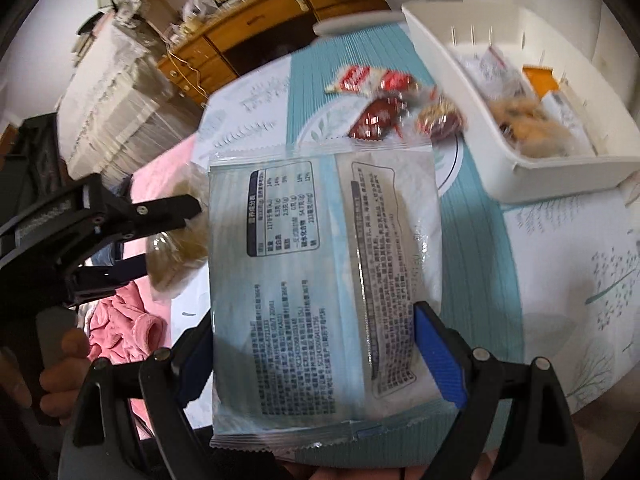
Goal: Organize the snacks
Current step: 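Lift both held bags and carry them over the white tray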
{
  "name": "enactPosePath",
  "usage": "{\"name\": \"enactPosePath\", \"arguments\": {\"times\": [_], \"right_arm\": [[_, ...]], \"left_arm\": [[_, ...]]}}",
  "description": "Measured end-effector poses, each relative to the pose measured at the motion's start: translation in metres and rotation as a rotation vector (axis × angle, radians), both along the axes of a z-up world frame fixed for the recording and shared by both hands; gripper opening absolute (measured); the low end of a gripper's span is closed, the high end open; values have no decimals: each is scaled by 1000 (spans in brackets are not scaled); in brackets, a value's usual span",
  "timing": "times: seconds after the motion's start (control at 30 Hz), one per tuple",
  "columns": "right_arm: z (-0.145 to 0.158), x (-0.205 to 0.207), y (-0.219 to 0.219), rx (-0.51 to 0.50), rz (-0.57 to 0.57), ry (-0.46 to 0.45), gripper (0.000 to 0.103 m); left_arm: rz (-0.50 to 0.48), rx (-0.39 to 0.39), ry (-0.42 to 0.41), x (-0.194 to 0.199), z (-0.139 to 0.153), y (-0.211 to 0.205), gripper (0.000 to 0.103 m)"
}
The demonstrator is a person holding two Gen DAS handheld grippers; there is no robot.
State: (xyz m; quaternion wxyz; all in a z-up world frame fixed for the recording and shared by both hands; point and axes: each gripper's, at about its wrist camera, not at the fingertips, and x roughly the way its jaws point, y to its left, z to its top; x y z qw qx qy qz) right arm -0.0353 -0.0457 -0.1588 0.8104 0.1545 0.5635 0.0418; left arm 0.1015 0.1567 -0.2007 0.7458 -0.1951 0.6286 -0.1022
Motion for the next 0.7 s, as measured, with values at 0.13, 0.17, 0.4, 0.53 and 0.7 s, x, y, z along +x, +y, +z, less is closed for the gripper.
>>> {"name": "enactPosePath", "arguments": {"times": [0.13, 0.17, 0.4, 0.53, 0.7], "right_arm": [[18, -6, -17, 20, 32, -74, 90], [22, -6, -21, 17, 50, -90, 90], [49, -6, -60, 13, 117, -186, 90], [60, -4, -86, 12, 142, -219, 90], [68, -2, -119, -3, 159, -248, 90]], "left_arm": [[12, -9, -57, -6, 18, -9, 85], [18, -17, -74, -9, 22, -15, 85], [49, -23, -137, -20, 42, -54, 85], [55, -23, -163, -22, 49, -80, 85], [63, -17, -183, -22, 54, -118, 85]]}}
